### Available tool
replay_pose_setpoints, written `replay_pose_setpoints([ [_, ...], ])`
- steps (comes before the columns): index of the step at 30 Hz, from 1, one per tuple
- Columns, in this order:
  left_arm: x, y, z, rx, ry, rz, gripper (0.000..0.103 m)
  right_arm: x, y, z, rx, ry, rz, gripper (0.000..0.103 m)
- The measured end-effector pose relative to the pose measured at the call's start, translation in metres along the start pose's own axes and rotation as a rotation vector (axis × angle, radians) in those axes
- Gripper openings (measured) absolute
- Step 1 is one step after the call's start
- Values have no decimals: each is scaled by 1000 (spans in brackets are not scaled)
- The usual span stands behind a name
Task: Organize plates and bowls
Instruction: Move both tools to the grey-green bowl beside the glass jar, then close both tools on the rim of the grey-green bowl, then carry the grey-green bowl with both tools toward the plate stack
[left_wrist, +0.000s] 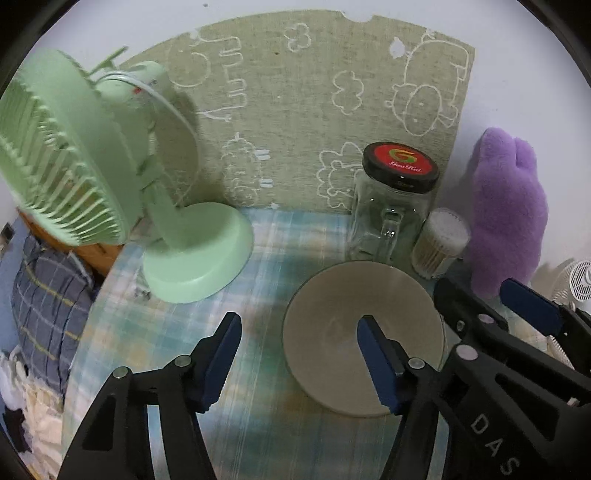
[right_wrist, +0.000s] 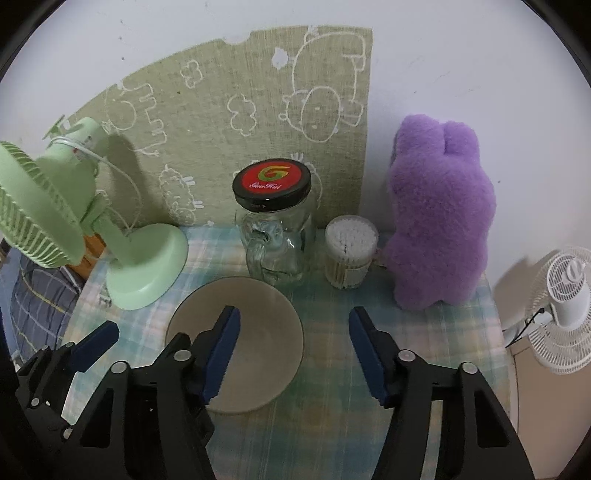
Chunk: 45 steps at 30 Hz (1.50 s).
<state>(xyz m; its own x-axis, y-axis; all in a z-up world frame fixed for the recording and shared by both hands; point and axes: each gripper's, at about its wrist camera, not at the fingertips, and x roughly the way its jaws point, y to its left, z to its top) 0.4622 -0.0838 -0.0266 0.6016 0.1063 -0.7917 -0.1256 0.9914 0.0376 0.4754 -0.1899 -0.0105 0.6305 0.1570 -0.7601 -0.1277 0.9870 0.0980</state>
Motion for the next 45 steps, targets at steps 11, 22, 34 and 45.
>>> replay_pose_setpoints([
  [11,43,8,-8,11,68,9,45,44,4,-4,7,64,3,48],
  [22,56,4,-17,23,102,20,25,63,8,-11,2,106,-25,18],
  [34,56,4,-18,40,97,47,18,67,5,-15,11,123,-39,15],
  [45,42,-2,-26,52,124,29,18,52,1,-22,27,160,-60,15],
])
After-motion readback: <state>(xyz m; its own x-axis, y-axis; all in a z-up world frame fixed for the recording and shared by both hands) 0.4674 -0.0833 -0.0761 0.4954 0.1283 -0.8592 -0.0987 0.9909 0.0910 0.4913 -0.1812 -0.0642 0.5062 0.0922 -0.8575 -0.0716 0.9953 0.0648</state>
